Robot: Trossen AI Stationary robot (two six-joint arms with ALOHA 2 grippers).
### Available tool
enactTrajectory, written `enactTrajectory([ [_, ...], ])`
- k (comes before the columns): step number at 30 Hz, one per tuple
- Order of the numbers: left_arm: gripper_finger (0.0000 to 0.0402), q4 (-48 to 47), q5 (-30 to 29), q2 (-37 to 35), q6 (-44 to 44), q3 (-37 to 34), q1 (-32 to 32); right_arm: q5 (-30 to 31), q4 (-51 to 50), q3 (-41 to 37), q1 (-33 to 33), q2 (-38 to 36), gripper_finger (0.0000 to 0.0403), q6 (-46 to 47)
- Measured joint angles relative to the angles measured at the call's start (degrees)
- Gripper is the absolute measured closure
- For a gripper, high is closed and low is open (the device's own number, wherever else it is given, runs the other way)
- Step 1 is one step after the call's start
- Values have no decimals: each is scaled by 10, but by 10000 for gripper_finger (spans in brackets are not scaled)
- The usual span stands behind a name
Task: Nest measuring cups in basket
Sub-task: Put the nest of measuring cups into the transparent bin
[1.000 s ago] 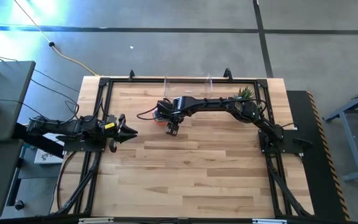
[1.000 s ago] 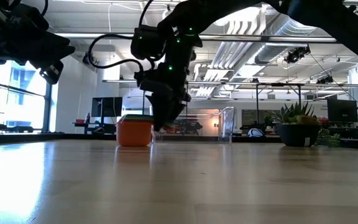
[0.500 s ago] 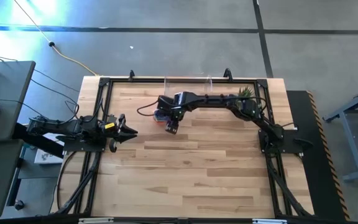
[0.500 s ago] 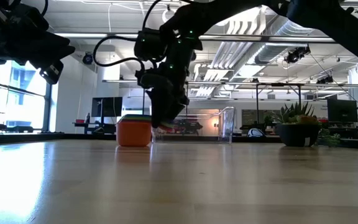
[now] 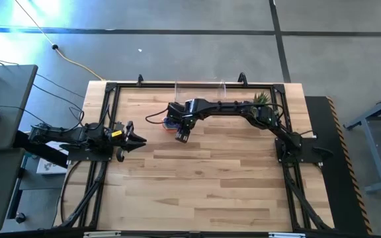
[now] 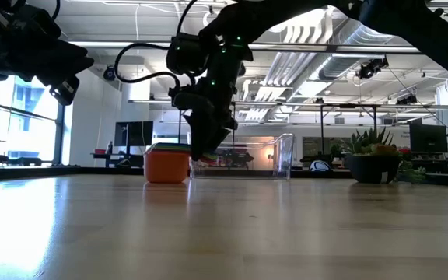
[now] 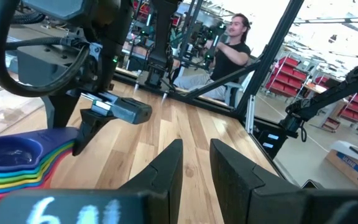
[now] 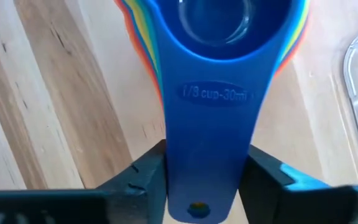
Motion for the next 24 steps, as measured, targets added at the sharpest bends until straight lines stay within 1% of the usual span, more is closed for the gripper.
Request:
enactTrajectory([
  [2, 330, 0, 0, 0, 0, 0, 0, 1, 1, 0, 0, 0, 269, 0],
  [4, 330, 0, 0, 0, 0, 0, 0, 2, 2, 0, 0, 0, 276, 0],
  [10, 330, 0, 0, 0, 0, 0, 0, 17, 2, 0, 0, 0, 278, 5],
  [24, 330, 0, 0, 0, 0, 0, 0, 17, 2, 0, 0, 0, 279, 0],
])
